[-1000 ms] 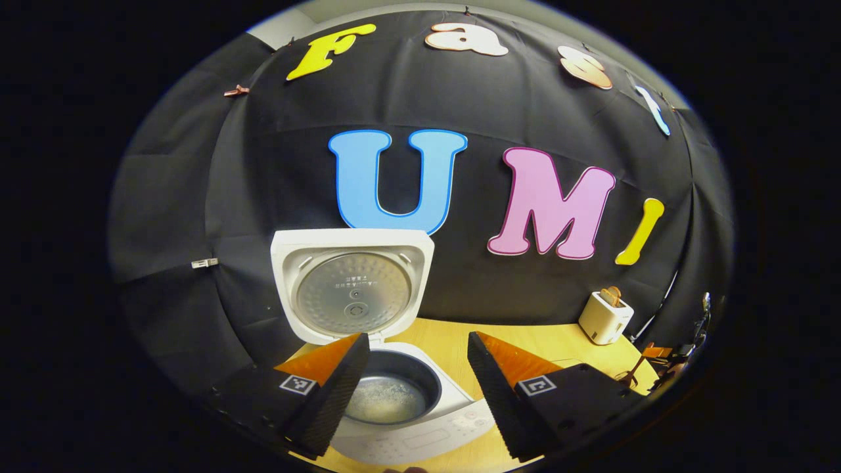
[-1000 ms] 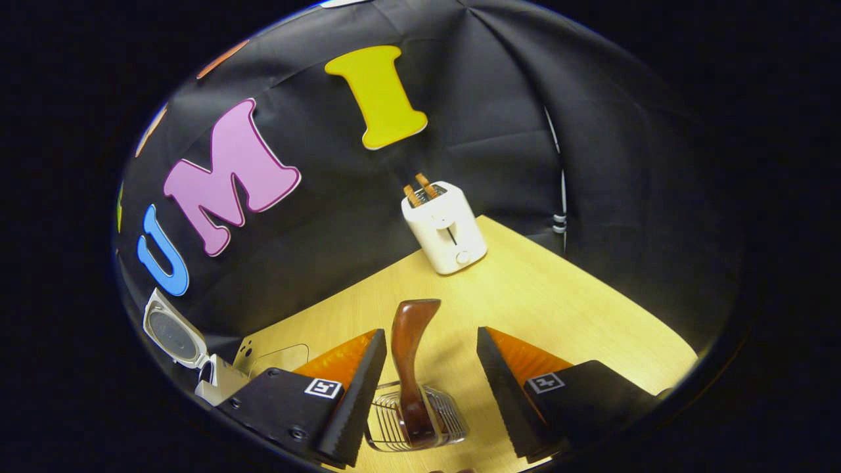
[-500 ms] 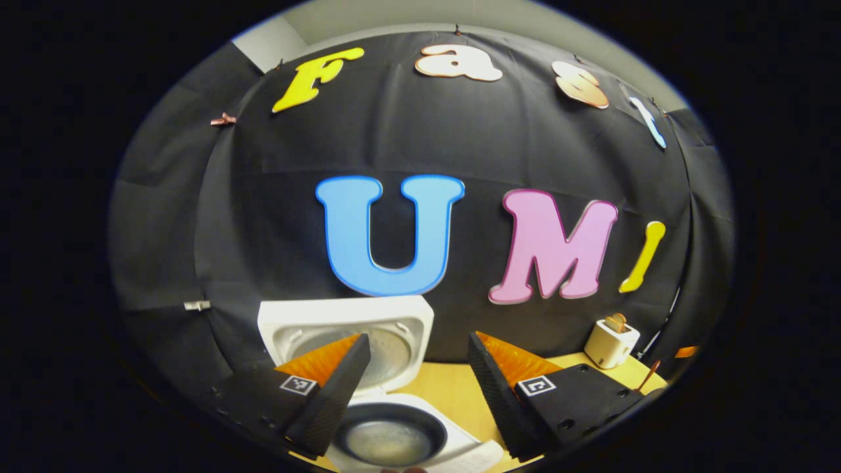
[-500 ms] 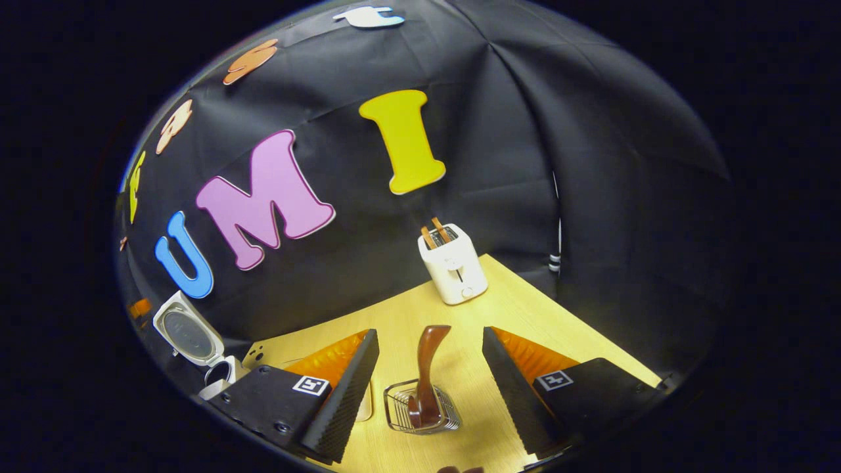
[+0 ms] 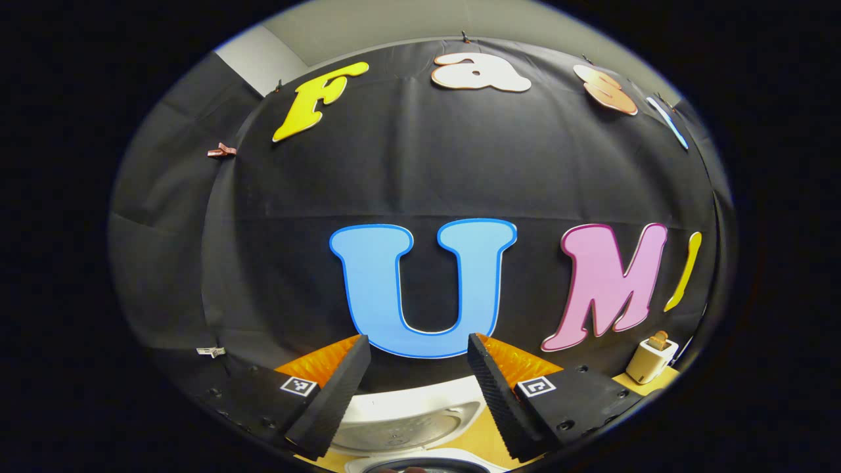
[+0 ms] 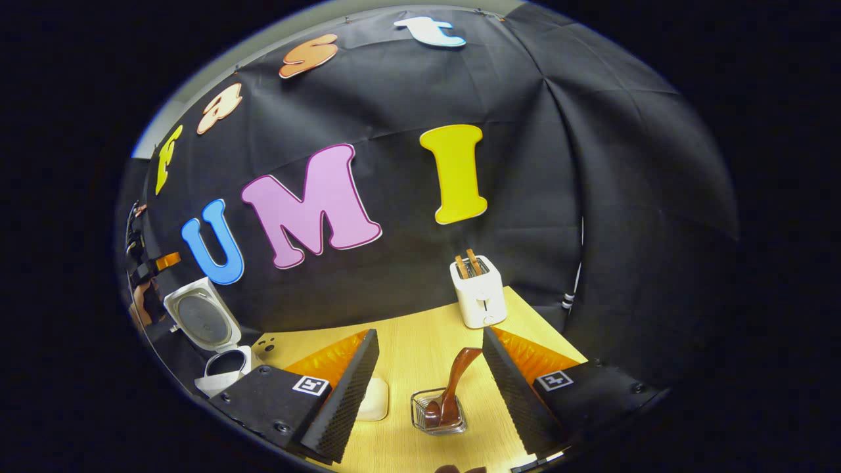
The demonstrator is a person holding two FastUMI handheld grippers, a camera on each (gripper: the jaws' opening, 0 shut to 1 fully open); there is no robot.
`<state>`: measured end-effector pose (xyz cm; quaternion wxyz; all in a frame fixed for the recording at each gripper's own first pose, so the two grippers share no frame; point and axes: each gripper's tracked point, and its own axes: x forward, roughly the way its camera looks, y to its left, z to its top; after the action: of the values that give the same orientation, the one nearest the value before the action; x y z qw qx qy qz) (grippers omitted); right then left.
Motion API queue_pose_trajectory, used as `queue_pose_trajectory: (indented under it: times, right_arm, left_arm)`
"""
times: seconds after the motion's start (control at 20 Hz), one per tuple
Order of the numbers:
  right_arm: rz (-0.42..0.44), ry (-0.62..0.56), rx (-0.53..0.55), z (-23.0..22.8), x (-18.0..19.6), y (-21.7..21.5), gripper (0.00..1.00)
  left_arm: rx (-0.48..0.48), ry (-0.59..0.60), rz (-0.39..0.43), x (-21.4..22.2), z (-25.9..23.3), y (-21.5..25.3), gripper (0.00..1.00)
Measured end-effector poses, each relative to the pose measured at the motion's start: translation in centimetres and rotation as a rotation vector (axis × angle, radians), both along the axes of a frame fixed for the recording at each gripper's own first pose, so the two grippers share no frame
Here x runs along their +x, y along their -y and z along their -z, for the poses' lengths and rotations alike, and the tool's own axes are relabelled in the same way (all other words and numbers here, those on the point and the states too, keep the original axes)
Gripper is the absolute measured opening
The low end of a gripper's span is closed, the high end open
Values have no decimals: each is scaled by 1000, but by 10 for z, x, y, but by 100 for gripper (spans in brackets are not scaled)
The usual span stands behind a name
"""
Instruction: Close the left gripper, press the button to open the rice cooker; take a wooden spoon from the chopstick holder with the right hand, scoop a spoonful of rice and pour it into the rice cooker, then put the wooden spoon back into the chopstick holder.
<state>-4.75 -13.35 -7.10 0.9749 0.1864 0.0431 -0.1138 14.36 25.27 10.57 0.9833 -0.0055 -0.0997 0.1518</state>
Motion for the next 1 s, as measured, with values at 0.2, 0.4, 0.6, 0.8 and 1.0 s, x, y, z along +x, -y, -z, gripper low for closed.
queue_pose_trajectory:
  times: [0.2,0.4,0.6,0.8,1.0]
  right_arm:
    - [-15,-7,-56,-3,4,-6,98]
    - [-29,-24,-84,0,1,-10,98]
    - [-42,-30,-82,1,5,-15,98]
    - [-57,-34,-75,3,14,-17,98]
    - [-67,-35,-60,5,20,-17,98]
  left_arm:
    - [-49,-49,-47,31,21,-28,95]
    - [-62,-157,-80,47,54,-40,95]
    - [-113,-215,-80,40,80,-30,95]
    - [-89,-203,-76,20,85,-10,99]
    - [-87,-205,-73,-14,101,22,99]
